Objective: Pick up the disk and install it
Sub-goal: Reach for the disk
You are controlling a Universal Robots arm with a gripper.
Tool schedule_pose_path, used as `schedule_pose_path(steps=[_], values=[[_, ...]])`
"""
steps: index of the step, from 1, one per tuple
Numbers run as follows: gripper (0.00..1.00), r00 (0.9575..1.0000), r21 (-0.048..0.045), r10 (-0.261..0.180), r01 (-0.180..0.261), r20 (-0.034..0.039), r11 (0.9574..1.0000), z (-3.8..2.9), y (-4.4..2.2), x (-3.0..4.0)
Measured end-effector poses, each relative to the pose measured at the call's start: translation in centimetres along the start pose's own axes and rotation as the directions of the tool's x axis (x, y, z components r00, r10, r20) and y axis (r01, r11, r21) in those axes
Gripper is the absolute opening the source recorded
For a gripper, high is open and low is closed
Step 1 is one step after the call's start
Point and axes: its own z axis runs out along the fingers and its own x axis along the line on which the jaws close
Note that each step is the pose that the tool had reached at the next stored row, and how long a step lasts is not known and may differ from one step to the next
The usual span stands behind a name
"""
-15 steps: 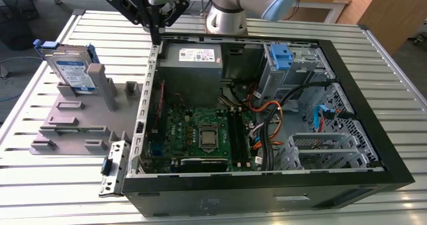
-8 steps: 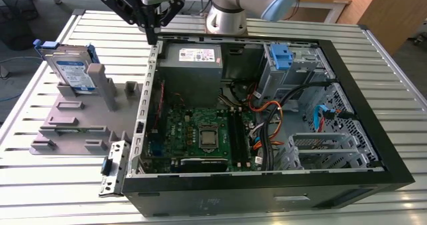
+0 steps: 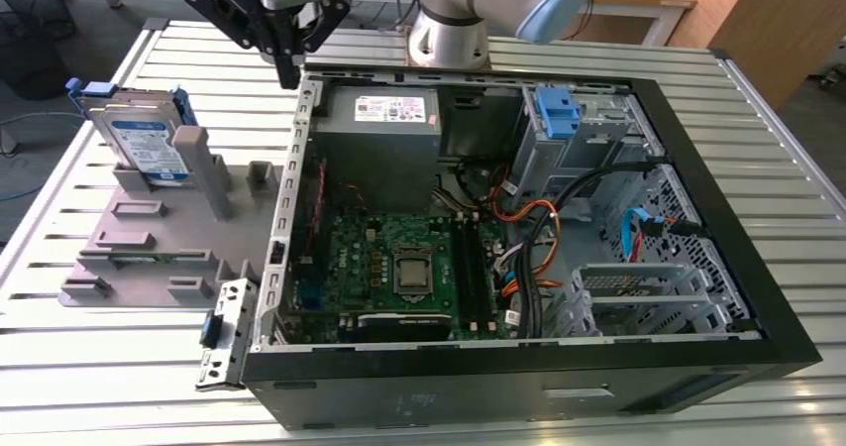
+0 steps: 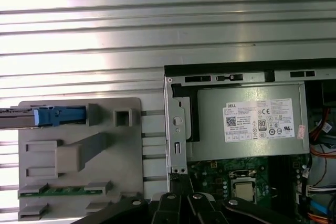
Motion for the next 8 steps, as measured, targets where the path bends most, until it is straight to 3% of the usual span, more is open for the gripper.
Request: schedule_pose_path(steps=[8], values=[[0.11, 1.0, 0.0, 0.0, 0.0, 0.0, 1.0, 0.04, -0.1, 1.36]])
